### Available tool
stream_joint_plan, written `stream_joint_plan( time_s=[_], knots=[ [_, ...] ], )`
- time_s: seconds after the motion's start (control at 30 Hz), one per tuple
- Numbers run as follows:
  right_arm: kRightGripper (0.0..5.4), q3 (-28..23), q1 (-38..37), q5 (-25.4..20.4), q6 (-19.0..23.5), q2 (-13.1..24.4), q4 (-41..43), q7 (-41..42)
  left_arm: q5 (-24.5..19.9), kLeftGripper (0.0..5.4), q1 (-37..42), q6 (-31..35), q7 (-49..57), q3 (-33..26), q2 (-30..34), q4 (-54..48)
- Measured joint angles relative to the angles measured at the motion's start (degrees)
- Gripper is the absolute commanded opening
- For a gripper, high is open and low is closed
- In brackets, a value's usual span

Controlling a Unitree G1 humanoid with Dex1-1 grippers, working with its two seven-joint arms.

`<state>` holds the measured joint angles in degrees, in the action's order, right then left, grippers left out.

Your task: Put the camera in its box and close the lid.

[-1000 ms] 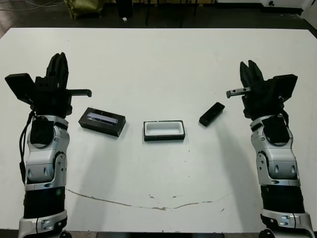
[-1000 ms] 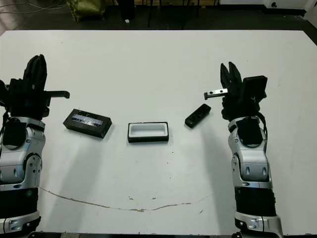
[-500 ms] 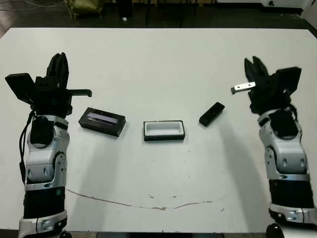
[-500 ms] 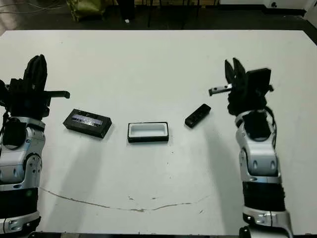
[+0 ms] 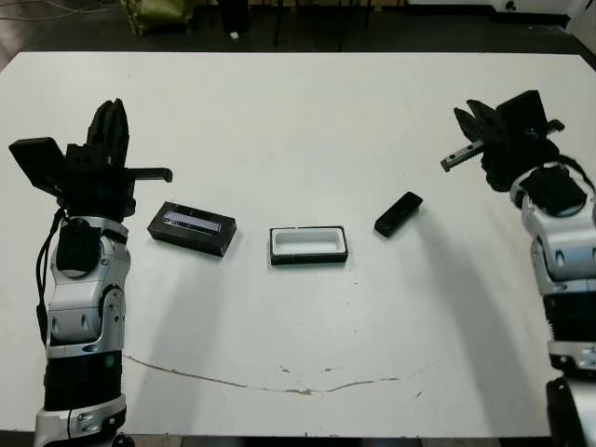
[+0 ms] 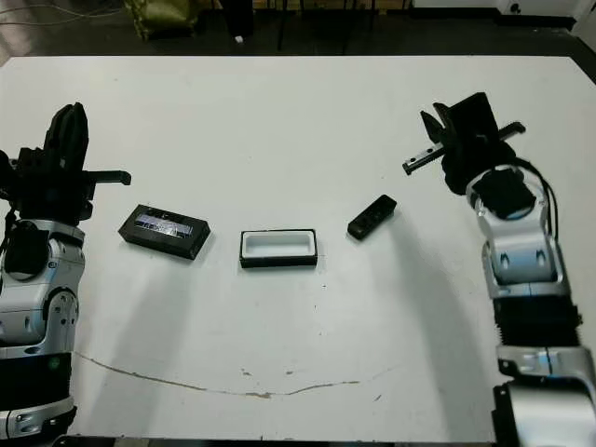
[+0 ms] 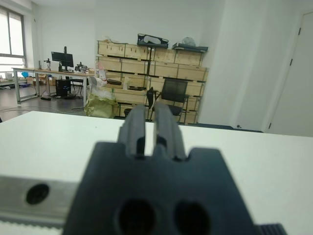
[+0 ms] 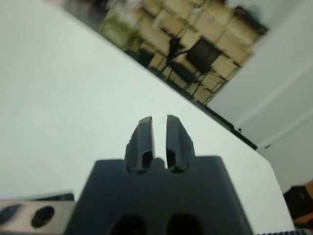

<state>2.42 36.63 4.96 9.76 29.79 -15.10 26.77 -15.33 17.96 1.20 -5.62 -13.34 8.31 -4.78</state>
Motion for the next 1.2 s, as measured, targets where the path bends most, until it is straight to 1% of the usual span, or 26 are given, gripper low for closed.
stream_joint_plan(
  time_s=[0.1,0.27,0.33,0.47,0.6,0.7,0.8,0.9,1.03,1.2],
  knots=[
    [0.00,2.50,1.90,1.70,-1.94,2.21,-2.53,4.30,0.00,0.04,0.00,0.01,0.00,-0.02,0.00,-0.02],
    [0.00,6.12,6.10,2.86,-1.77,5.25,-4.39,13.93,0.13,0.04,-0.01,-0.06,0.02,-0.02,0.00,-0.03],
    [0.00,7.44,7.97,3.05,-2.40,6.38,-6.02,18.23,0.10,0.04,-0.04,0.04,0.05,-0.03,-0.01,-0.04],
    [0.00,10.33,11.44,3.79,-6.99,8.14,-9.82,26.24,0.18,0.04,-0.06,0.00,0.03,-0.02,0.00,-0.04],
    [0.00,13.41,14.52,6.96,-11.42,9.20,-13.01,30.66,0.19,0.04,-0.08,-0.21,0.00,-0.06,0.00,-0.03],
    [0.00,14.56,16.70,7.28,-12.22,9.38,-15.98,34.67,0.38,0.04,-0.08,-0.46,0.04,-0.06,0.00,-0.02],
    [0.00,15.46,17.26,8.52,-12.40,9.47,-17.64,36.45,0.18,0.04,-0.08,-0.44,0.06,-0.13,0.00,-0.03],
    [0.00,16.16,17.27,9.58,-10.72,9.47,-18.03,37.74,0.14,0.04,-0.08,-0.45,0.04,-0.17,0.00,-0.03],
    [0.00,16.30,17.22,9.53,-10.98,9.45,-19.83,38.63,0.32,0.04,-0.09,-0.45,0.06,-0.16,0.00,-0.07],
    [0.00,16.32,16.04,9.46,-11.47,9.45,-19.36,38.71,0.25,0.04,-0.09,-0.36,0.06,-0.18,0.00,-0.19]
  ],
)
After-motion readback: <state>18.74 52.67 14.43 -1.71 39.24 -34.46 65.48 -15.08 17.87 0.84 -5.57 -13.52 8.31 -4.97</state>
